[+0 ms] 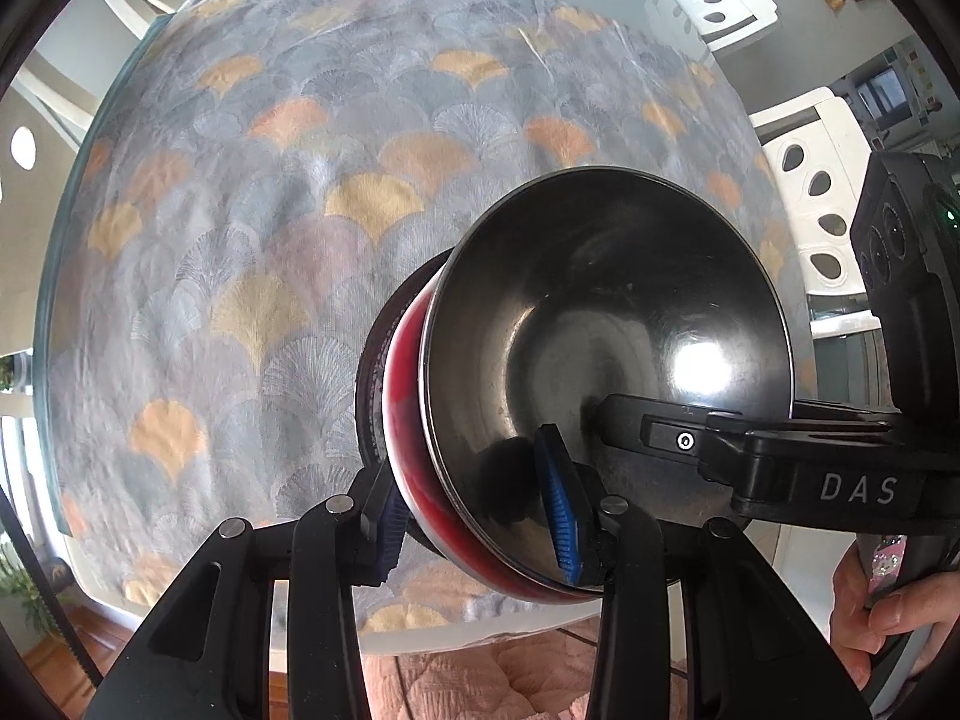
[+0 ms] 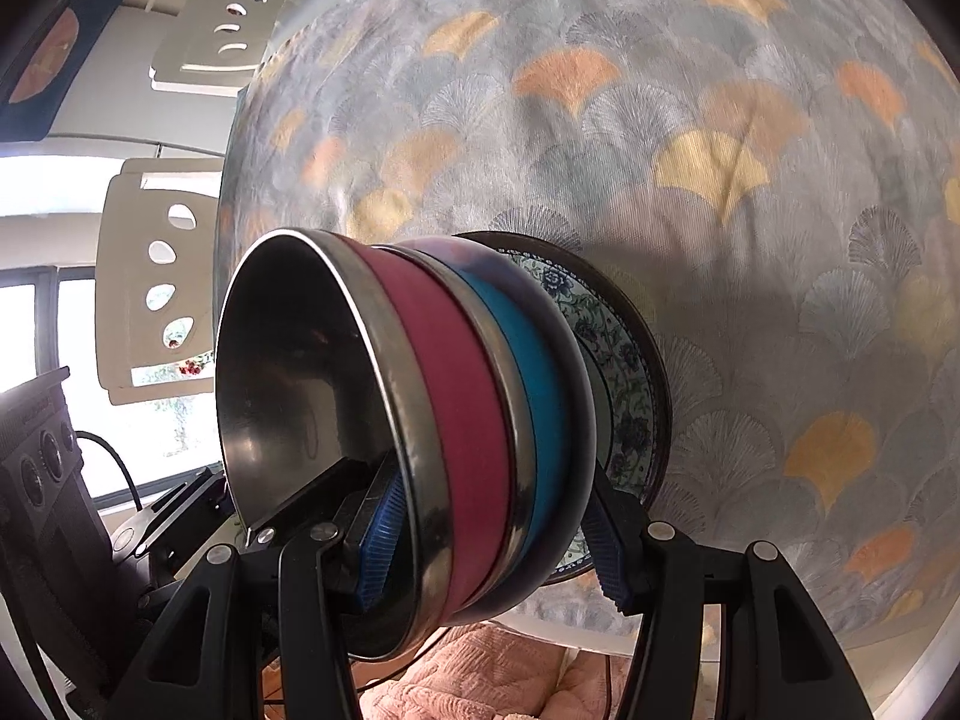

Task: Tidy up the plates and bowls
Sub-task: 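Lower the bowl stack onto the floral plates with the left tool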

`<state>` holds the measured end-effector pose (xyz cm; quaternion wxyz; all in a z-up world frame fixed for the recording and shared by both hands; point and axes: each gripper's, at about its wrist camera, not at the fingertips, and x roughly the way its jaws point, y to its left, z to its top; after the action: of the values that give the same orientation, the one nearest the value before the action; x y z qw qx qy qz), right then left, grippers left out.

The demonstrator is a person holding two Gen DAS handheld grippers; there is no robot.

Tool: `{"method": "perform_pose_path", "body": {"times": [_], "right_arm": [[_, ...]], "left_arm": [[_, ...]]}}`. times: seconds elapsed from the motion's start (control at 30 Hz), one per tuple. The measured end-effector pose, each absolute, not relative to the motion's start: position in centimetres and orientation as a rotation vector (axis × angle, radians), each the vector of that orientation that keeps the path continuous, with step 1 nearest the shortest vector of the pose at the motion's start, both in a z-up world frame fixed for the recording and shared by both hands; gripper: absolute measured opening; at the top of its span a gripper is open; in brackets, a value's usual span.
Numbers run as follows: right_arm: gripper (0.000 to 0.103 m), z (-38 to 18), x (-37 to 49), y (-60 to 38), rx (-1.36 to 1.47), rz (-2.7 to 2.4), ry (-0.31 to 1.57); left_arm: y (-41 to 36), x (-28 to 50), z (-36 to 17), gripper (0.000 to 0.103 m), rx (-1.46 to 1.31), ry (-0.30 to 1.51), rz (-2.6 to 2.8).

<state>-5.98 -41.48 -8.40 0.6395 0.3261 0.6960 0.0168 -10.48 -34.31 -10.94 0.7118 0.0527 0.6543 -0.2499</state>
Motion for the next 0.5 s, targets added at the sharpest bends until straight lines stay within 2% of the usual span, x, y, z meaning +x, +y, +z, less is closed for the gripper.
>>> {"method": "perform_pose_path", "body": {"times": [0.3,0.43,0.5], "right_arm": [[0.054,-8.7,-7.0,-41.0,0.732,0.033,1.587],[0.054,-7.8,-7.1,-40.1,0.582,0.04,1.556],[0.054,-7.2,-7.0,-39.4,0.492,0.044,1.54]], "left_arm": [[-33.9,-11.4,-11.8,0.035,0.143,1.475,-0.556],[-33.8,-12.0,-10.8,0.038,0.192,1.398,-0.528],[-33.7,-12.1,-10.6,0.046,0.238,1.357,-0.485]]}}
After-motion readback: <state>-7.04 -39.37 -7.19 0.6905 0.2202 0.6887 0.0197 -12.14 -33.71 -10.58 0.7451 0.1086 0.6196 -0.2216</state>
